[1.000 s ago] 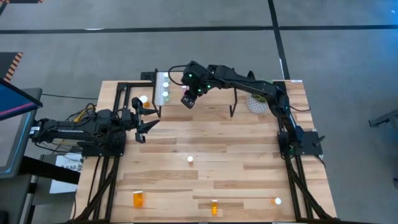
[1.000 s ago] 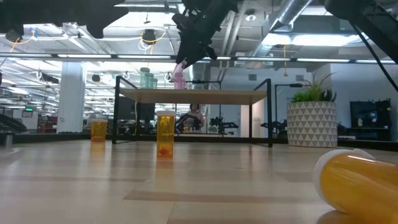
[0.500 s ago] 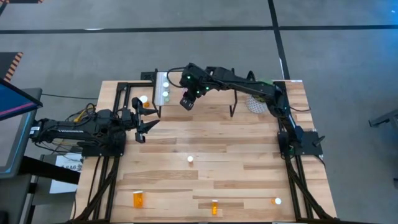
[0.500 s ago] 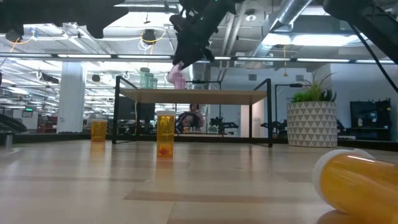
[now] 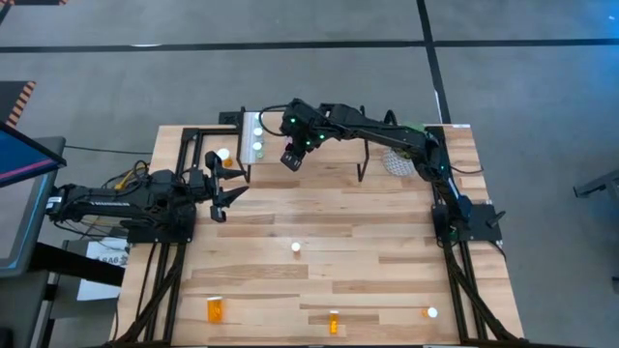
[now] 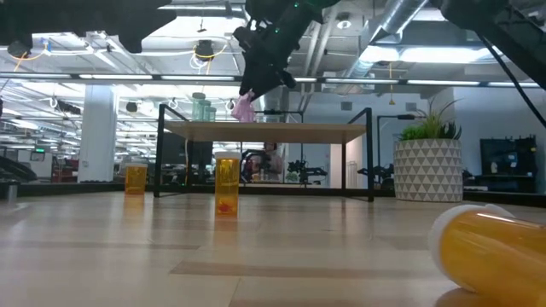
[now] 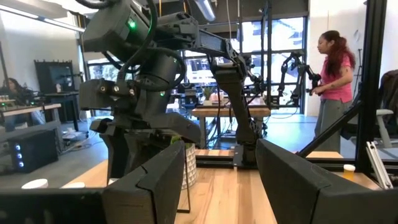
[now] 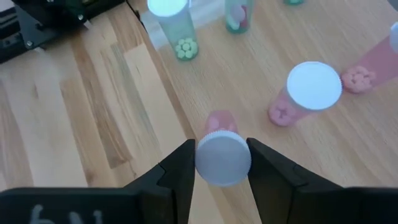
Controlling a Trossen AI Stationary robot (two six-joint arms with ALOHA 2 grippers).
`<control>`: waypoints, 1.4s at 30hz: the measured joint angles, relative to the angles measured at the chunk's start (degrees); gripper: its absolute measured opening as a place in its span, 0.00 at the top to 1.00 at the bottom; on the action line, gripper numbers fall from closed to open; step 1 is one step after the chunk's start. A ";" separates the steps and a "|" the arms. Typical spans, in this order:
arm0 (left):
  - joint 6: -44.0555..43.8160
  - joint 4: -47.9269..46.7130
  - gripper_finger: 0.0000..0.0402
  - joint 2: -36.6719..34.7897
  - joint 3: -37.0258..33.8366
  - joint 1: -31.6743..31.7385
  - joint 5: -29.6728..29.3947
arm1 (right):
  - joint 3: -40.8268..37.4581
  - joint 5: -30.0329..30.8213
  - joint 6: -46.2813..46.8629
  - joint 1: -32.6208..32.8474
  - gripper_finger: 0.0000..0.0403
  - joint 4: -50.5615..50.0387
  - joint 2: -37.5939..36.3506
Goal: Pick and place medicine bottles onto shelf by color
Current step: Put the pink pill bottle on the shelf aligned with the other pink pill bottles
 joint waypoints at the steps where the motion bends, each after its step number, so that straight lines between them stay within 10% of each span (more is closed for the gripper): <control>1: 0.02 -0.01 0.53 0.00 0.00 -0.01 0.00 | 0.00 0.00 0.00 -0.02 0.59 -0.06 0.00; 22: 0.08 -0.49 0.53 0.00 0.00 -0.01 0.01 | 0.00 1.09 0.11 0.47 0.53 -1.66 -0.92; 36: -1.26 -3.86 0.53 0.00 0.02 0.02 0.04 | -0.44 23.67 3.84 16.61 0.55 -13.77 -4.51; 42: -3.34 -4.13 0.53 0.00 0.02 0.00 1.86 | -13.22 26.94 10.79 20.77 0.57 -12.14 -10.00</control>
